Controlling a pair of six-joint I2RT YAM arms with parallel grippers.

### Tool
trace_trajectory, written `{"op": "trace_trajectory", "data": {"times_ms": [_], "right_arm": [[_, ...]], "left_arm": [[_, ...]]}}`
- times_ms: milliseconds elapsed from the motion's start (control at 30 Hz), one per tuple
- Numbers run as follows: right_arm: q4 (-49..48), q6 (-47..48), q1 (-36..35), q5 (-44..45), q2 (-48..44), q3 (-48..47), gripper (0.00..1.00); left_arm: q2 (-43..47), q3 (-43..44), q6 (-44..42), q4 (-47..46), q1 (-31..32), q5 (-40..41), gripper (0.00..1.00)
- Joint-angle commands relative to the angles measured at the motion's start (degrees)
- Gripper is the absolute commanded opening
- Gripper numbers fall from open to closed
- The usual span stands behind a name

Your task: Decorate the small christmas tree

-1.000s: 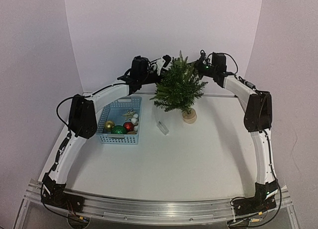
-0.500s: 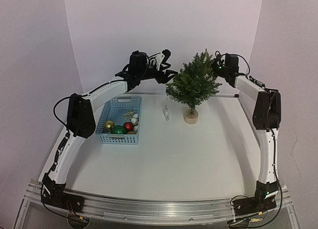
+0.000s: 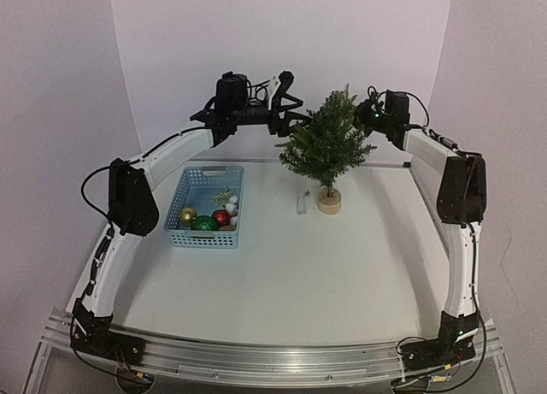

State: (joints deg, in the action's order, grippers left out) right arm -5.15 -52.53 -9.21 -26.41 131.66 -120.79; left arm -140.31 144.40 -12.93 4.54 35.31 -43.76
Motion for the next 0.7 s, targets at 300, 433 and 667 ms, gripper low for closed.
{"op": "trace_trajectory", "data": {"times_ms": [300, 433, 667], "right_arm": [[-0.42, 0.69, -0.36, 1.98, -4.00, 0.04, 0.00], [-0.39, 1.03, -0.33, 2.90, -5.68, 2.60, 0.00], [-0.12, 0.43, -0.56, 2.26, -5.20, 1.90, 0.00]], "left_arm": [[5.18, -1.02, 4.29, 2.29, 1.74, -7.49, 0.83], [5.14, -0.86, 2.69, 5.29, 2.65, -10.11, 0.84], [6.23, -0.13, 2.49, 8.04, 1.95, -15.42, 0.88]]}}
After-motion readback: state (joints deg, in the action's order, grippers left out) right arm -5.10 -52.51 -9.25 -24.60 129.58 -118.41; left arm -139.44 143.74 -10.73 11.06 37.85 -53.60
